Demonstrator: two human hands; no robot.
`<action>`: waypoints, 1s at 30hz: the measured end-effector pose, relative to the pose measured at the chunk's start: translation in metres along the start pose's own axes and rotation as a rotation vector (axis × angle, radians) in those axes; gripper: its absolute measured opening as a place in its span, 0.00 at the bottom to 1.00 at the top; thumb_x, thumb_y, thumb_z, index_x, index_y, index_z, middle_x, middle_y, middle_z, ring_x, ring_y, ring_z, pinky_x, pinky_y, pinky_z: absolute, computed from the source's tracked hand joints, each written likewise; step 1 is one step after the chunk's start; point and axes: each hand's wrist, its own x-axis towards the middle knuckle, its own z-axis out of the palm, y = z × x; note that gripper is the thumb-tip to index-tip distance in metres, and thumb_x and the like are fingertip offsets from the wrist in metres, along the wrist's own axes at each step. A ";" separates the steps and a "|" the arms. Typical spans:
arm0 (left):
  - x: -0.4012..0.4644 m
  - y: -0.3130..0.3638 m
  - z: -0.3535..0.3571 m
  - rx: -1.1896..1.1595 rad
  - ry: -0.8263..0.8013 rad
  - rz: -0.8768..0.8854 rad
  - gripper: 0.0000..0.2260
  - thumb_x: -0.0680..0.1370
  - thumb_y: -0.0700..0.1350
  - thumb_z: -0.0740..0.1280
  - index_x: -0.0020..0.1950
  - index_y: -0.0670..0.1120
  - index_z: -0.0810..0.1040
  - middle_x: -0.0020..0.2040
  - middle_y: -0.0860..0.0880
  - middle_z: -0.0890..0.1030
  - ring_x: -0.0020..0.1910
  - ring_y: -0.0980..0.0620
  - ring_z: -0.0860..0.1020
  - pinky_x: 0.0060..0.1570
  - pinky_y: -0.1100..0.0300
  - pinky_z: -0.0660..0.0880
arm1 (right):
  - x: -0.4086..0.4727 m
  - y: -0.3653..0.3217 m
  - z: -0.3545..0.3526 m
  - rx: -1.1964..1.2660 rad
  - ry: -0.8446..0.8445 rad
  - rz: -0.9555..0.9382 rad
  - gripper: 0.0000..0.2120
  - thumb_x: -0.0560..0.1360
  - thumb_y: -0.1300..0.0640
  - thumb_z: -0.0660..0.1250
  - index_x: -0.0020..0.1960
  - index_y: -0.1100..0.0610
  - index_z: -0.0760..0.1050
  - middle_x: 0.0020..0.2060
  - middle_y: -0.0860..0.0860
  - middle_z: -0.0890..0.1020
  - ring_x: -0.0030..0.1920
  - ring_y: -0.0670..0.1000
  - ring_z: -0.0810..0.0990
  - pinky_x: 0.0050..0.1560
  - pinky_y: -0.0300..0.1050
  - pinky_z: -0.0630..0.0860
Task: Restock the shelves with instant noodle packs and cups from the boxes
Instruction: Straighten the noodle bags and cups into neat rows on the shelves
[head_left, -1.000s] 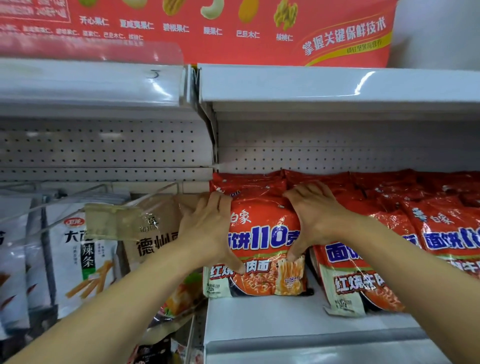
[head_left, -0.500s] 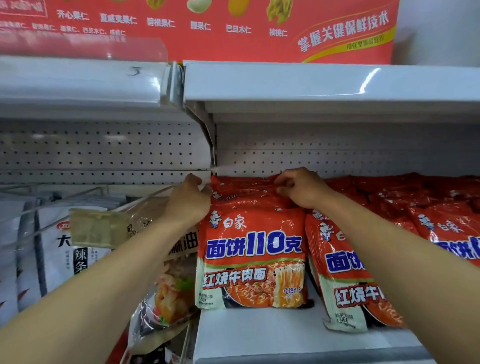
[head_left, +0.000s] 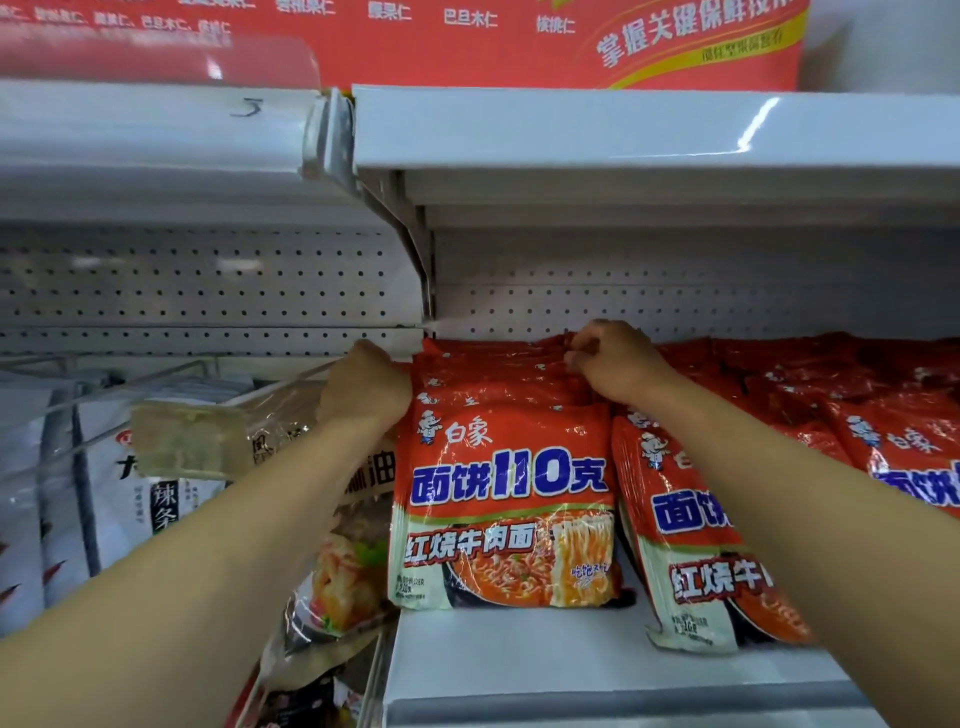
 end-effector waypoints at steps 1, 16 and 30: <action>-0.006 0.001 -0.006 -0.046 0.001 0.036 0.15 0.79 0.50 0.62 0.62 0.44 0.70 0.58 0.43 0.77 0.52 0.43 0.79 0.52 0.48 0.77 | -0.002 0.000 -0.004 0.025 -0.013 0.004 0.16 0.78 0.57 0.64 0.65 0.59 0.72 0.62 0.55 0.77 0.61 0.54 0.75 0.59 0.44 0.70; -0.125 -0.008 0.011 0.663 -0.223 0.628 0.57 0.64 0.61 0.76 0.75 0.56 0.35 0.75 0.50 0.32 0.75 0.44 0.34 0.71 0.36 0.46 | -0.029 -0.004 -0.017 -0.175 -0.209 -0.100 0.09 0.77 0.58 0.66 0.58 0.55 0.75 0.60 0.53 0.76 0.59 0.52 0.74 0.56 0.42 0.69; -0.126 -0.007 0.020 0.715 -0.097 0.535 0.60 0.63 0.67 0.73 0.74 0.54 0.29 0.75 0.46 0.33 0.76 0.43 0.37 0.71 0.38 0.51 | -0.049 -0.004 -0.034 -0.159 -0.380 -0.105 0.46 0.61 0.45 0.79 0.72 0.49 0.59 0.70 0.52 0.63 0.69 0.55 0.66 0.67 0.53 0.68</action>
